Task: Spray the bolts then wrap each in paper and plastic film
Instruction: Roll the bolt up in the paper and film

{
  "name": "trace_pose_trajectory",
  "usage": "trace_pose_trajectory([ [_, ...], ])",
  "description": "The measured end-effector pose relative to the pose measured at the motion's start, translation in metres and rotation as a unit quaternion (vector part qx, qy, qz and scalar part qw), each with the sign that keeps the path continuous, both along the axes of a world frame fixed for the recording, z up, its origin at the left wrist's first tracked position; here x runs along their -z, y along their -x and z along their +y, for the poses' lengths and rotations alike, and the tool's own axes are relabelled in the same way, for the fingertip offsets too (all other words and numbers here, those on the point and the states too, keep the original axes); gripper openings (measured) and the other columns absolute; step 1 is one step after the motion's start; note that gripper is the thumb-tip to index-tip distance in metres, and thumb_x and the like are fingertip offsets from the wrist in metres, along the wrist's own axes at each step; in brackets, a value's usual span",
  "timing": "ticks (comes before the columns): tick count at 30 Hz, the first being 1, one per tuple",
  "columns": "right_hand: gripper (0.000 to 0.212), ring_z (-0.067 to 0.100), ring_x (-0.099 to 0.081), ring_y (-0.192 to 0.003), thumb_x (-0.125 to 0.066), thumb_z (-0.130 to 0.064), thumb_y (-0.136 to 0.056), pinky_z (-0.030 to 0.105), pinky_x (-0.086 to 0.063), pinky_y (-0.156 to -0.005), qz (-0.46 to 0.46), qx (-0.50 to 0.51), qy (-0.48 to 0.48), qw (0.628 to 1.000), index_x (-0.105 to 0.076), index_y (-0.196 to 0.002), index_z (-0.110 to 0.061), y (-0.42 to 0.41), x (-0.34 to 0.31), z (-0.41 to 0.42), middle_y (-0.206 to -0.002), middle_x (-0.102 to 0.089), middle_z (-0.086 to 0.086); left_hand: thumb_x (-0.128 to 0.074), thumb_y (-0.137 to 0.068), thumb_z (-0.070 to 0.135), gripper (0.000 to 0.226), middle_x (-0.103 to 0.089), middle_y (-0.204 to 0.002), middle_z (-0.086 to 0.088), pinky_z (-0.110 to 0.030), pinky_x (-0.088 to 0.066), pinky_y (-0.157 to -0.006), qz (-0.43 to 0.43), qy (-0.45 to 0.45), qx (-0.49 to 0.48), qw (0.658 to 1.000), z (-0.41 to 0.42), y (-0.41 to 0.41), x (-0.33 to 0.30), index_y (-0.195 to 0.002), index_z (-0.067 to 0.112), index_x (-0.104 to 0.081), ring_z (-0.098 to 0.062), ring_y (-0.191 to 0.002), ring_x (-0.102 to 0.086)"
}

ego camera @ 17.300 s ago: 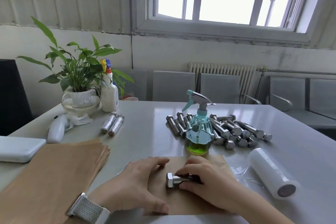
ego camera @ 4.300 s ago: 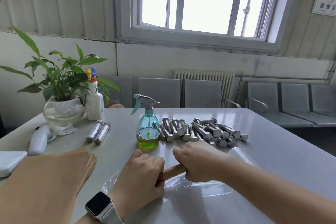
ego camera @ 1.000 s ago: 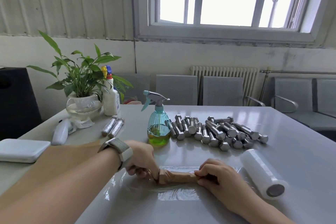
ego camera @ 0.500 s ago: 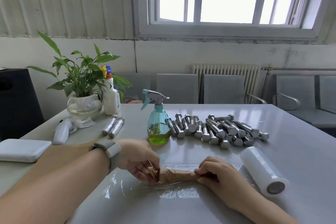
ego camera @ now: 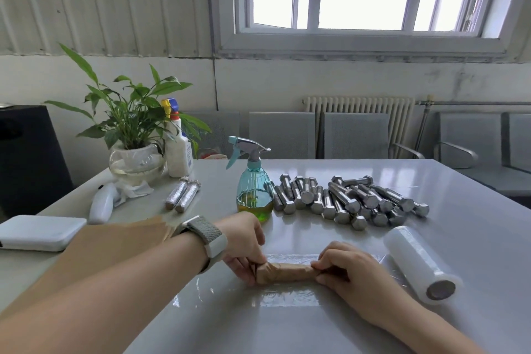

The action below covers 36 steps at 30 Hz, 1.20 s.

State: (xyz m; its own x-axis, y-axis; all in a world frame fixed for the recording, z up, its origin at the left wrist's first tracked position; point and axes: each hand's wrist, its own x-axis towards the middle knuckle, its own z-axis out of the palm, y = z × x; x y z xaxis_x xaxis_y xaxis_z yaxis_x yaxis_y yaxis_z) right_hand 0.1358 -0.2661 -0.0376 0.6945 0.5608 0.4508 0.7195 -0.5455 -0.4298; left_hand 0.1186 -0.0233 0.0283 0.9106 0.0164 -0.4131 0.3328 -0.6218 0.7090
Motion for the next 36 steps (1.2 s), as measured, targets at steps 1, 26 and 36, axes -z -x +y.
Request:
trace_pose_trajectory([
  [1, 0.009, 0.002, -0.057, -0.087, -0.079, -0.012, -0.079, 0.012, -0.041, -0.079, 0.002, 0.0, -0.001, 1.0, -0.072, -0.084, -0.016, 0.0, 0.0, 0.0, -0.089, -0.063, -0.015, -0.069, -0.087, 0.002, 0.022, -0.069, -0.057, -0.012, -0.028, -0.056, -0.048, -0.008, 0.02, -0.013, 1.0, 0.001, 0.002, 0.0, -0.1, 0.008, -0.052, -0.028, -0.053, -0.07],
  [26, 0.009, -0.003, -0.056, -0.084, -0.079, -0.013, -0.08, 0.009, -0.038, -0.076, 0.022, 0.014, -0.01, 1.0, -0.074, -0.085, -0.018, 0.001, 0.0, 0.001, -0.088, -0.062, -0.015, -0.07, -0.087, 0.026, 0.009, -0.061, -0.074, 0.008, -0.03, -0.045, -0.07, -0.46, -0.171, -0.119, 0.863, -0.024, 0.067, 0.067, -0.079, 0.023, -0.072, -0.013, -0.073, -0.057],
  [36, 0.01, 0.001, -0.058, -0.086, -0.08, -0.011, -0.079, 0.009, -0.039, -0.075, 0.025, 0.009, -0.015, 1.0, -0.073, -0.083, -0.017, 0.0, 0.0, 0.002, -0.087, -0.063, -0.015, -0.07, -0.088, 0.02, 0.005, -0.058, -0.076, 0.005, -0.034, -0.05, -0.068, -0.49, -0.166, -0.104, 0.849, -0.022, 0.064, 0.072, -0.087, 0.021, -0.075, -0.016, -0.071, -0.059],
])
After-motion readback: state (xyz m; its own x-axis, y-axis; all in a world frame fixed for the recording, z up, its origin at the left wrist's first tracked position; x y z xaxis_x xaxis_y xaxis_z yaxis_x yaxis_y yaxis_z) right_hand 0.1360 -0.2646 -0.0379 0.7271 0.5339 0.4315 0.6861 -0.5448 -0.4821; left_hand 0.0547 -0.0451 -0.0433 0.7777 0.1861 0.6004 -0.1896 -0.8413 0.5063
